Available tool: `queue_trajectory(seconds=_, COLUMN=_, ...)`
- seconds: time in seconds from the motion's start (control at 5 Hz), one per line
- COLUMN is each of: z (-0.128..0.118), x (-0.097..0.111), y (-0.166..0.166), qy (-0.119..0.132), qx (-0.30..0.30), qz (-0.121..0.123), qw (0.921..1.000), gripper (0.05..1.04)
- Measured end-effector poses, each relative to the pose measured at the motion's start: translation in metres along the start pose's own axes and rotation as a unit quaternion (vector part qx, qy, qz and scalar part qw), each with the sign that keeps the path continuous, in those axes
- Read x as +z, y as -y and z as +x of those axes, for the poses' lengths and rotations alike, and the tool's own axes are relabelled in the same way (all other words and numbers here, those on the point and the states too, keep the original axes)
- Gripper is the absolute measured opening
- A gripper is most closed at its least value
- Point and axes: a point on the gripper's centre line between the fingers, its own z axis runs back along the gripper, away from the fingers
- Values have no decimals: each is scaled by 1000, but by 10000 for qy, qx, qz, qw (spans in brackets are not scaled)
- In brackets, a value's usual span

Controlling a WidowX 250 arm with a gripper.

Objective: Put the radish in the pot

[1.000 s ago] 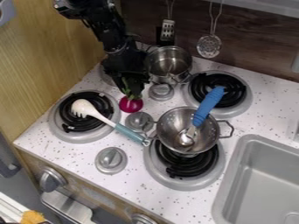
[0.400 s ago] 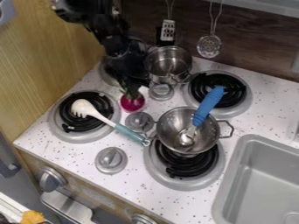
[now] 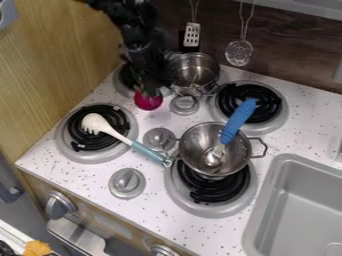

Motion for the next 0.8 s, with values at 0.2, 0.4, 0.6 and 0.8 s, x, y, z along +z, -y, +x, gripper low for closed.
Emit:
queue_trajectory(seconds=0.2, z=19, x=6, y=-3, qy=205, qx=-501, qz=244, qw=9982, gripper=108)
queue_trajectory(seconds=0.4, z=55, x=13, y=-5, qy=547, qx=-966, qz=418, qw=9929, gripper=108)
queue_trajectory(seconds=0.6, z=69, x=4, y=-3, qy=557, qx=-1270, qz=348, qw=9897, gripper=108)
queue_trajectory(seconds=0.8, z=75, x=-12, y=3, qy=481, qx=-1535, qz=91, qw=9869, gripper=108)
